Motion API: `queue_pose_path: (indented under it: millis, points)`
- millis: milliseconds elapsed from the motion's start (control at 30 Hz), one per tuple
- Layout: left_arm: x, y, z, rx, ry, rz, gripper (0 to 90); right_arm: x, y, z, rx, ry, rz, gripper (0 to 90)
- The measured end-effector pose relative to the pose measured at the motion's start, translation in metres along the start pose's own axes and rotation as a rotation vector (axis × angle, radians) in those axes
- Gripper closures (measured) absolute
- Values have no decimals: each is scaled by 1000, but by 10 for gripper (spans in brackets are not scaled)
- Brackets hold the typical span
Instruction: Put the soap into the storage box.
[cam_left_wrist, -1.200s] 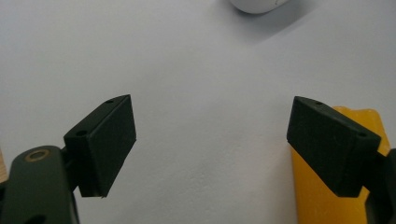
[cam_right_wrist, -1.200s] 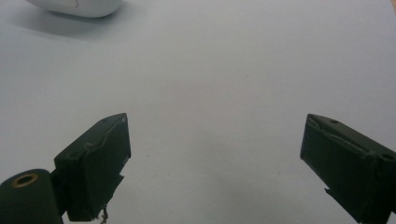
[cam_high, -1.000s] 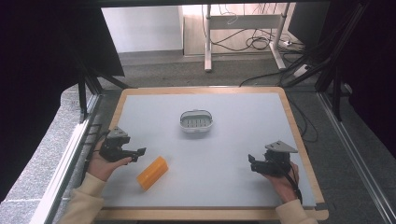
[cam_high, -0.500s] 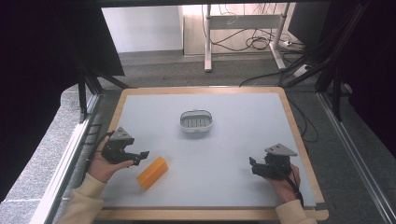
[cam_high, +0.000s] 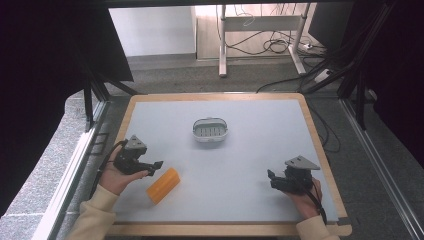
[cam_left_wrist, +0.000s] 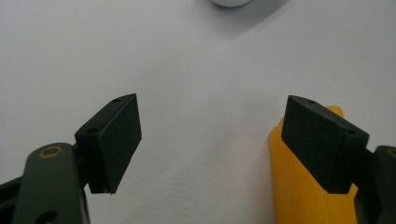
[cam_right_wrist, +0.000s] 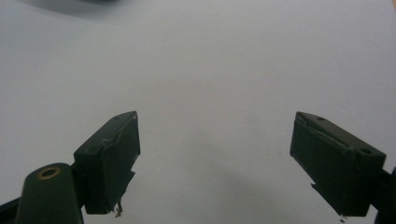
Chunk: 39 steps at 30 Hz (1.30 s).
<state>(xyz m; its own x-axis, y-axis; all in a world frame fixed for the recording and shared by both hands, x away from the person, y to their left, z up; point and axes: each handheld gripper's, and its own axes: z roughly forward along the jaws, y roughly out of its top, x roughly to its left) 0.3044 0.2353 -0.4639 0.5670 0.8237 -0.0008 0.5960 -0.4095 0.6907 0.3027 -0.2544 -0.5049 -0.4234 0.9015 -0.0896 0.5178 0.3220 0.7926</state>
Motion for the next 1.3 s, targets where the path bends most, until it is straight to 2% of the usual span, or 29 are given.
queue_pose_path:
  millis: [100, 333, 433, 500, 667, 867, 1067, 1300]
  points:
    - [-3, 1, -4, -5, 7, -14, 199, 0, -1, 2, 9, 5, -6, 163]
    - [-4, 1, -11, 1, -7, -7, 204, 2, 0, 1, 11, 1, -18, 185]
    - [-5, 2, -16, 3, -36, -8, 216, 2, 0, 0, 11, -3, -15, 186]
    - [-5, 5, -21, -2, -60, -22, 228, 2, -1, 1, 12, -3, -6, 185]
    - [-11, 9, -24, 16, -74, 11, 231, 0, -1, 0, 11, -13, -2, 185]
    - [-14, 11, -23, 36, -81, 20, 241, 0, -2, 0, 19, -15, -7, 184]
    - [-21, 13, -26, 49, -101, 57, 244, 1, -1, -1, 14, -14, -16, 184]
    - [-22, 11, -24, 61, -108, 54, 247, 0, -2, 1, 20, -22, -9, 181]
